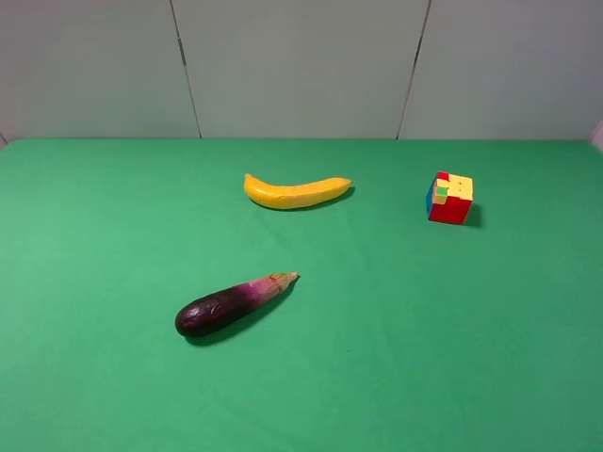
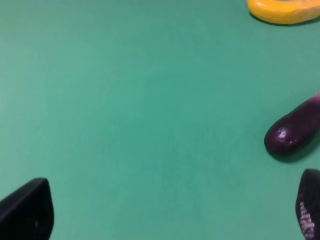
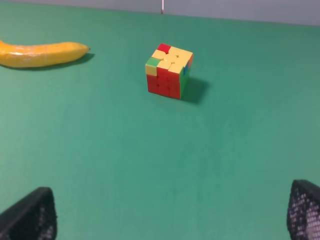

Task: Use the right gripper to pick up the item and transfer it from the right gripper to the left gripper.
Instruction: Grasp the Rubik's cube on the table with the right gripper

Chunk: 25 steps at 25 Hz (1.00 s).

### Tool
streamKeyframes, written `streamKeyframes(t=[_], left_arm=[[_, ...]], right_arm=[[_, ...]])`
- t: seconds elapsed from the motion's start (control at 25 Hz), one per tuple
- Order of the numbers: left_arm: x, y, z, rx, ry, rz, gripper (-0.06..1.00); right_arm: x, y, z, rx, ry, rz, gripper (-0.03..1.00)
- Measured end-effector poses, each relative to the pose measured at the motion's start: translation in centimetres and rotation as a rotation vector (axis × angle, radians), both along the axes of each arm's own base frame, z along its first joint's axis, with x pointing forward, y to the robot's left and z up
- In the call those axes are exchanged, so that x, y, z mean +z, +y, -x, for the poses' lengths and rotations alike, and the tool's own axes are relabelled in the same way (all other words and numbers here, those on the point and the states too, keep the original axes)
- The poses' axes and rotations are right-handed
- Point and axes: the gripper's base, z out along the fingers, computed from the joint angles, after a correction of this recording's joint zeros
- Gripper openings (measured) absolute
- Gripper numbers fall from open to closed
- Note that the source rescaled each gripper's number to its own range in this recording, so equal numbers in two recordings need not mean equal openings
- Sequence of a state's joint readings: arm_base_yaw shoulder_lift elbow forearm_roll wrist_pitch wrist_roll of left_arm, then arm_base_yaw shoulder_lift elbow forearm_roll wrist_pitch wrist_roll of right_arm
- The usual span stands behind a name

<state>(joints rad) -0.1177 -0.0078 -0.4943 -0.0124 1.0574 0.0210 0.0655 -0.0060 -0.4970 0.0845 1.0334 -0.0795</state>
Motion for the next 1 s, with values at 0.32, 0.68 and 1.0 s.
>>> streamKeyframes(t=[0.32, 0.68, 1.0], left_arm=[[0.0, 0.0, 0.0, 0.000, 0.000, 0.000, 0.91], [0.0, 0.0, 0.0, 0.000, 0.000, 0.000, 0.91], [0.0, 0.0, 0.0, 0.000, 0.000, 0.000, 0.91]], right_arm=[[0.0, 0.0, 0.0, 0.000, 0.000, 0.000, 1.00], [0.0, 0.0, 0.0, -0.001, 0.000, -0.002, 1.00], [3.6, 0.1, -2.1, -0.014, 0.075, -0.020, 1.00]])
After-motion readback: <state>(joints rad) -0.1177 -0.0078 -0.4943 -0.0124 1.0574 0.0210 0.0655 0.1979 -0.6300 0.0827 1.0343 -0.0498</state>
